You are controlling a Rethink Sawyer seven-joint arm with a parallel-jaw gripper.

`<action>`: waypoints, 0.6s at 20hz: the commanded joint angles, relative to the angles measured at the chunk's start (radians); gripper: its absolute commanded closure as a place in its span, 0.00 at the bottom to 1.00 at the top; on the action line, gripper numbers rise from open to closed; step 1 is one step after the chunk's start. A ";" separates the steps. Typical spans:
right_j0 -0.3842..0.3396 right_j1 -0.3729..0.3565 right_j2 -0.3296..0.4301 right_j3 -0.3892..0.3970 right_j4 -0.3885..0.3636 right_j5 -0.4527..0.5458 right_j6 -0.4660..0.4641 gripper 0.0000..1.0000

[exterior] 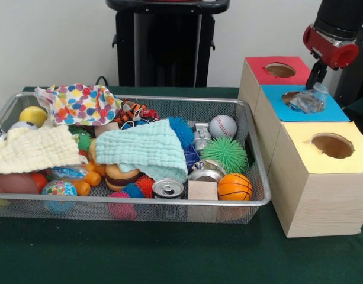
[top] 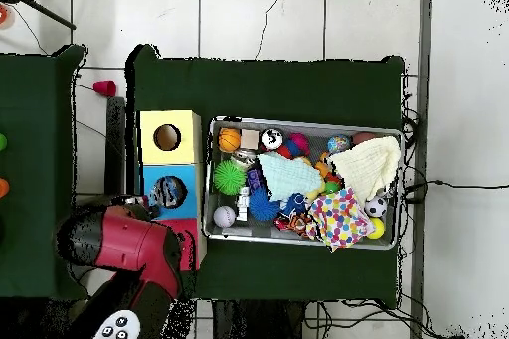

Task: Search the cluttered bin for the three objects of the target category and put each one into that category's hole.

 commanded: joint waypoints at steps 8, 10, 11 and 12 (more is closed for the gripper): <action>-0.032 0.085 0.071 0.041 0.061 -0.137 0.216 1.00; -0.022 0.067 0.031 0.020 0.045 -0.093 0.220 1.00; -0.021 0.049 0.015 0.015 0.040 -0.073 0.219 1.00; -0.029 0.033 0.005 0.006 0.036 -0.054 0.212 1.00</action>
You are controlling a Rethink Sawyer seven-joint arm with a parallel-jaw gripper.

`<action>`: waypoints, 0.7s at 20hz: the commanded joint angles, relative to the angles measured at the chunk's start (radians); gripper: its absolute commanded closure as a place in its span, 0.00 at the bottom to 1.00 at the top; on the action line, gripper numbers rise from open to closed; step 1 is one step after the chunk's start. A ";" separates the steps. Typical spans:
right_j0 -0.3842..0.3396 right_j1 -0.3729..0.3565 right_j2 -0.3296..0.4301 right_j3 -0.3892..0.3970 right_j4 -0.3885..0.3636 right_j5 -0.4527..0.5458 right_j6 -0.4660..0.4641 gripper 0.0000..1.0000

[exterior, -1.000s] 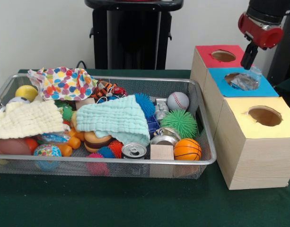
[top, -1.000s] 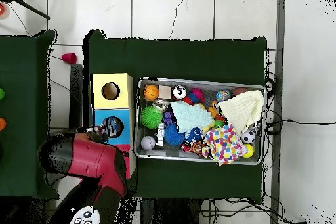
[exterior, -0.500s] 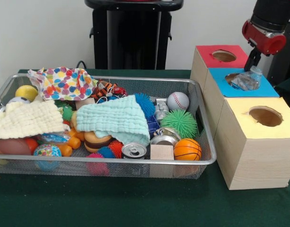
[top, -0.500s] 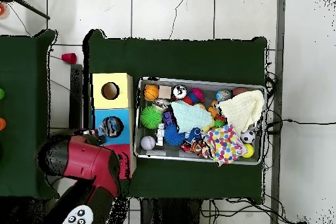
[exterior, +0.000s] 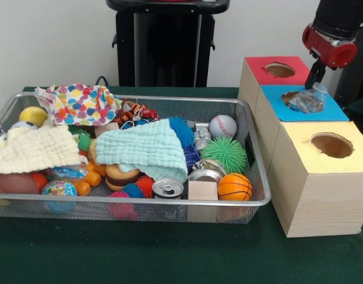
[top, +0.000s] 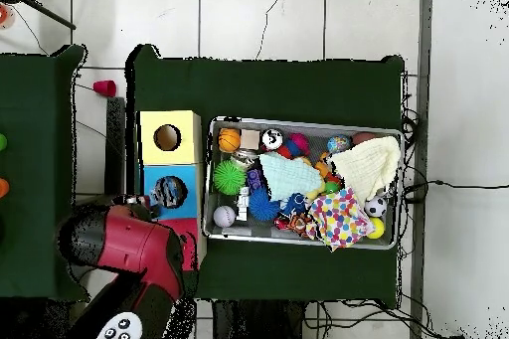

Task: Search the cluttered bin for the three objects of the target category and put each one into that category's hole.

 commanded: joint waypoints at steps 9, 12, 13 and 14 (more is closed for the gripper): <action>-0.079 0.004 -0.135 -0.223 -0.065 0.290 0.198 1.00; -0.107 0.011 -0.135 -0.297 -0.070 0.364 0.206 1.00; -0.115 0.016 -0.136 -0.320 -0.071 0.385 0.212 1.00; -0.120 0.020 -0.135 -0.334 -0.072 0.395 0.212 1.00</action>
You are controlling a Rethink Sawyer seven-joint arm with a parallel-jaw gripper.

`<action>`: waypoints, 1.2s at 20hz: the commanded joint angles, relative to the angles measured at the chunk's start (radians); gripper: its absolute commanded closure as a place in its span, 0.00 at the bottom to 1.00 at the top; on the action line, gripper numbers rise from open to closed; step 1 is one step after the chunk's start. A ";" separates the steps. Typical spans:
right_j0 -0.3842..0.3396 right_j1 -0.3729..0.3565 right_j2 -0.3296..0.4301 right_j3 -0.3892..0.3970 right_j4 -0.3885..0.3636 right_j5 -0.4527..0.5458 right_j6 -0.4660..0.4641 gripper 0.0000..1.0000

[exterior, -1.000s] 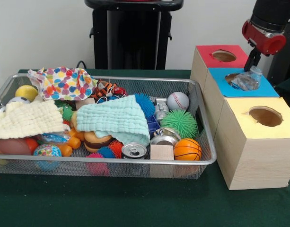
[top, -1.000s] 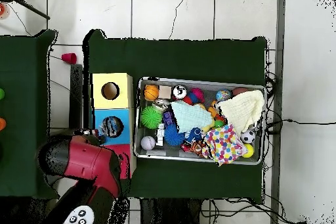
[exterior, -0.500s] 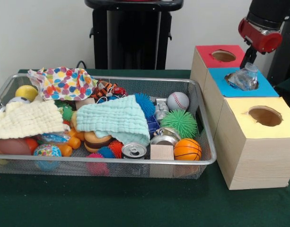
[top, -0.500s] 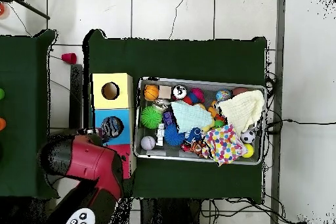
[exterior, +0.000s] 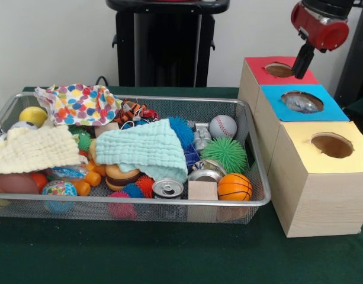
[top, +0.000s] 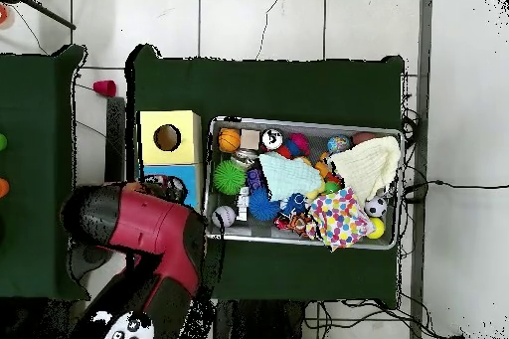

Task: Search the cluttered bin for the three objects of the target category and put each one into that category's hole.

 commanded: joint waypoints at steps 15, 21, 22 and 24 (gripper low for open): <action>-0.198 -0.142 0.005 -0.096 -0.190 0.259 -0.111 1.00; -0.382 -0.198 0.111 -0.064 -0.289 0.103 -0.317 1.00; -0.412 -0.204 0.129 -0.063 -0.314 0.083 -0.349 1.00; -0.475 -0.216 0.169 -0.060 -0.362 0.042 -0.414 1.00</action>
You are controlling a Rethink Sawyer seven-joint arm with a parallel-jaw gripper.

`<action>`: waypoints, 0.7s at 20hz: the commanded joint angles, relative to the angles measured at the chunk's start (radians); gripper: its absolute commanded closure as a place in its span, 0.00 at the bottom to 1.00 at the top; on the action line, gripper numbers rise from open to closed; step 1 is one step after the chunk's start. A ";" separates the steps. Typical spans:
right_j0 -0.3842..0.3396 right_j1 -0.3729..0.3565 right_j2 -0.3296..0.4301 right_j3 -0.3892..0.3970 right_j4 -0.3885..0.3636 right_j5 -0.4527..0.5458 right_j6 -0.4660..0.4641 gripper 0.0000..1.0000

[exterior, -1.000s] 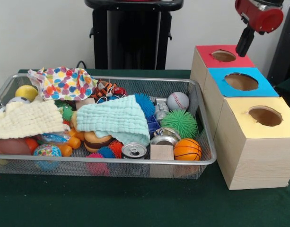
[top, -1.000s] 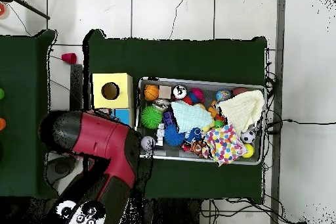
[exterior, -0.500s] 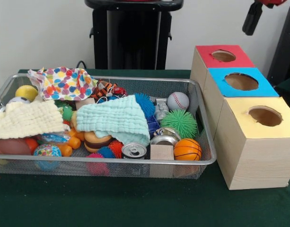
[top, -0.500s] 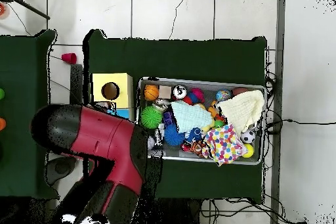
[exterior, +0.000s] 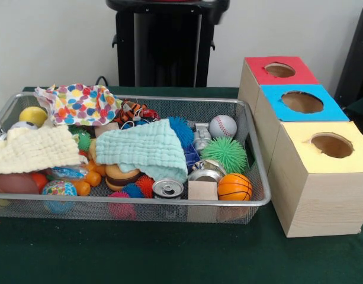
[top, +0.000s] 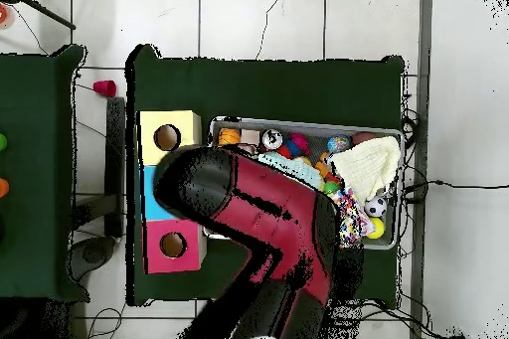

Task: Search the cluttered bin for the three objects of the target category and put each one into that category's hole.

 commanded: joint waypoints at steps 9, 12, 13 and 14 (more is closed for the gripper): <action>-0.395 -0.081 0.383 0.136 -0.356 -0.295 -0.618 1.00; -0.434 -0.071 0.429 0.185 -0.399 -0.378 -0.583 1.00; -0.444 -0.064 0.443 0.198 -0.414 -0.412 -0.567 1.00; -0.454 -0.056 0.457 0.212 -0.425 -0.451 -0.547 1.00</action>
